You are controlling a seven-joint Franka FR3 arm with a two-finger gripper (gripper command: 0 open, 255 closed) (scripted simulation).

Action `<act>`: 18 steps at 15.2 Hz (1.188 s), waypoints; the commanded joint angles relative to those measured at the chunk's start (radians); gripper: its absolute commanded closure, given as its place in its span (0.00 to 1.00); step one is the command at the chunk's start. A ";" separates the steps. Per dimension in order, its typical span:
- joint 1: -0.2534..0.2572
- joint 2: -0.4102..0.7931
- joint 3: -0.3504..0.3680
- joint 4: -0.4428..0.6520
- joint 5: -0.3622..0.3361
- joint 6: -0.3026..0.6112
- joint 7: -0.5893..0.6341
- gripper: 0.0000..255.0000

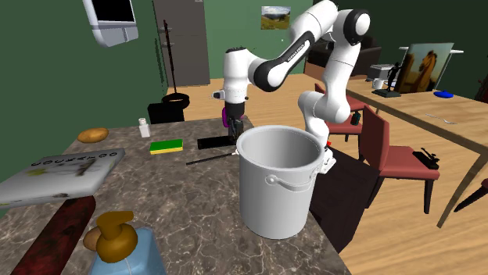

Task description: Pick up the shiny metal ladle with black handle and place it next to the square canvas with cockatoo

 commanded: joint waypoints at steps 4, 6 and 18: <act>0.007 0.180 -0.040 0.054 0.087 0.180 -0.014 0.00; 0.010 0.202 -0.041 0.047 0.096 0.209 -0.020 0.00; 0.019 0.267 -0.042 0.031 0.125 0.288 -0.041 0.00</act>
